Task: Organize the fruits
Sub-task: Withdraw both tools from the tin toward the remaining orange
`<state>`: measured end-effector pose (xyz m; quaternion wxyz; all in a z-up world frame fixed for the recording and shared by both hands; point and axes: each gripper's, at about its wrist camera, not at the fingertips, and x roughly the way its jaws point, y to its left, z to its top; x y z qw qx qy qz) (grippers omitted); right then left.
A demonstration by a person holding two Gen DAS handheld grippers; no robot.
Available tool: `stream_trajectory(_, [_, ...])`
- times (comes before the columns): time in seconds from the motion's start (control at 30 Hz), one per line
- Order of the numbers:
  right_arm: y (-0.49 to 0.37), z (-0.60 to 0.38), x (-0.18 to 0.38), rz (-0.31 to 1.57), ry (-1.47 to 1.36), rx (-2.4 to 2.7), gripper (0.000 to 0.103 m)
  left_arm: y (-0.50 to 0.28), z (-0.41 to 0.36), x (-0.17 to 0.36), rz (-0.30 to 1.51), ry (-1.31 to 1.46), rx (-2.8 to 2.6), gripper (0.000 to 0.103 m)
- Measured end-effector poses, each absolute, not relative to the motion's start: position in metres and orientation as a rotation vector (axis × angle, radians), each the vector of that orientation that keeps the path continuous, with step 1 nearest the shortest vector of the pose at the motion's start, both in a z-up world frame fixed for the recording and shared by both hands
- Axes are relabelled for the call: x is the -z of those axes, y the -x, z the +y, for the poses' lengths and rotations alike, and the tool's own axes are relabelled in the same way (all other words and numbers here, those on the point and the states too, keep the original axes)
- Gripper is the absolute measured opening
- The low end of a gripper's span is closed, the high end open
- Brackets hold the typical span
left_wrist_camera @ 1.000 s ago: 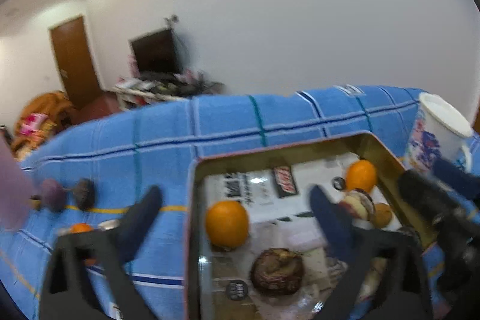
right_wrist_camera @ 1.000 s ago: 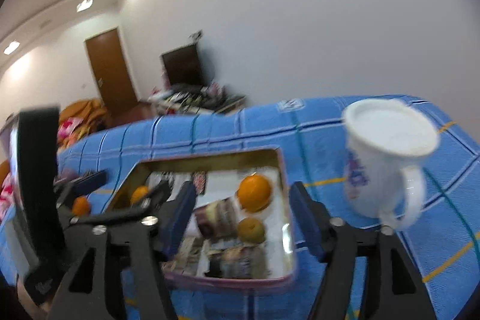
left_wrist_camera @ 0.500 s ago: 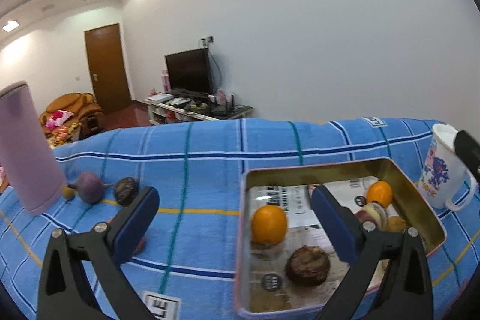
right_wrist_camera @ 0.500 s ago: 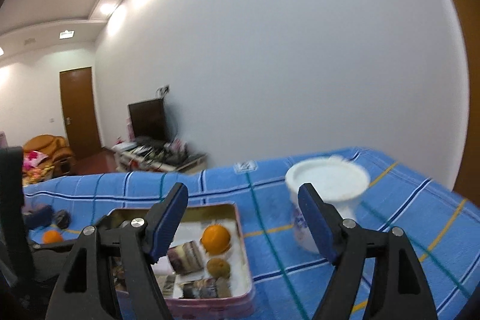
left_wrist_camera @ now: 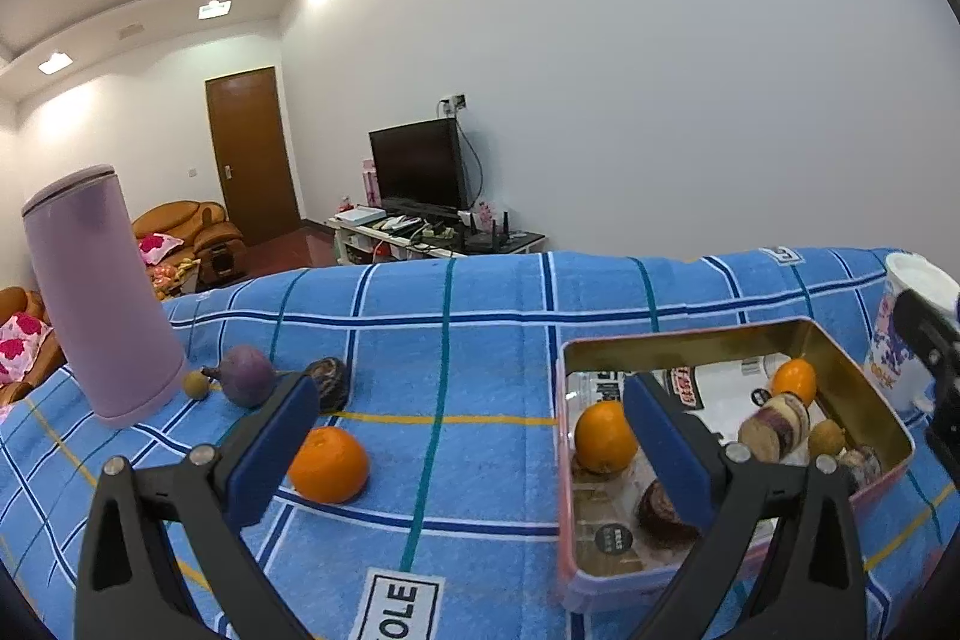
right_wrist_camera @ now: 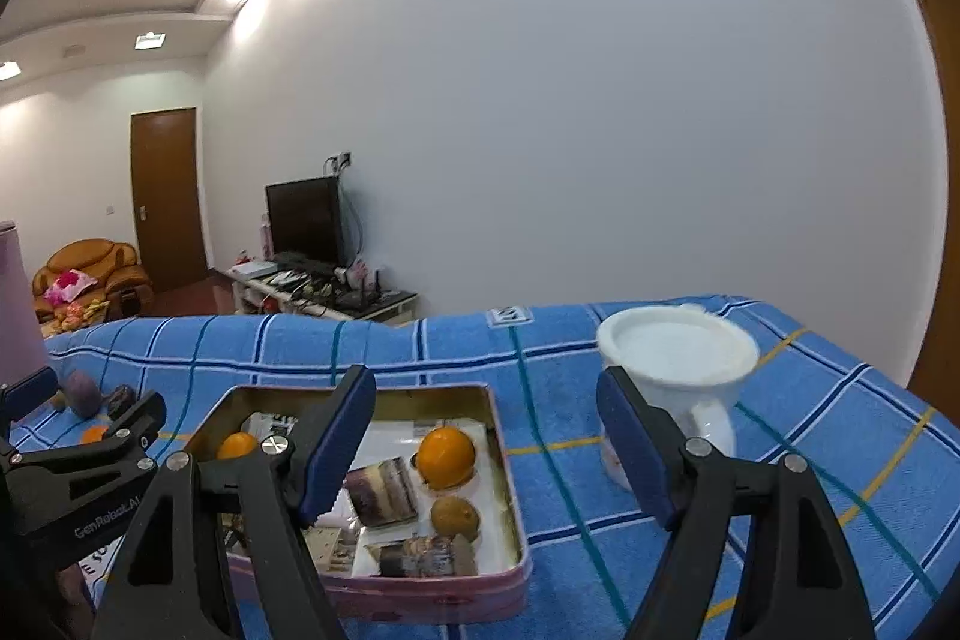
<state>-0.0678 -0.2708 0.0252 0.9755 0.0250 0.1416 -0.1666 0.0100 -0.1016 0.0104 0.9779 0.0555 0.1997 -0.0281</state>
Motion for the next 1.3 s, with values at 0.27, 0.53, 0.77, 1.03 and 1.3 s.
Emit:
stream_trajectory(0.27, [0.068, -0.262, -0.023, 0.291, -0.036, 0.339, 0.077, -0.001, -0.091, -0.011, 0.399, -0.093, 0.048, 0.103])
stream_trajectory(0.53, [0.069, -0.256, -0.023, 0.302, -0.034, 0.340, 0.077, 0.002, -0.079, -0.009, 0.426, -0.075, 0.033, 0.103])
stream_trajectory(0.77, [0.073, -0.243, -0.023, 0.311, -0.035, 0.325, 0.077, 0.010, -0.065, -0.007, 0.441, -0.067, 0.018, 0.103])
stream_trajectory(1.03, [0.074, -0.227, -0.019, 0.349, -0.058, 0.303, 0.078, 0.017, -0.056, -0.008, 0.442, -0.074, 0.015, 0.103])
stream_trajectory(1.3, [0.070, -0.208, -0.018, 0.367, -0.059, 0.282, 0.078, 0.017, -0.040, -0.006, 0.467, -0.063, 0.011, 0.103])
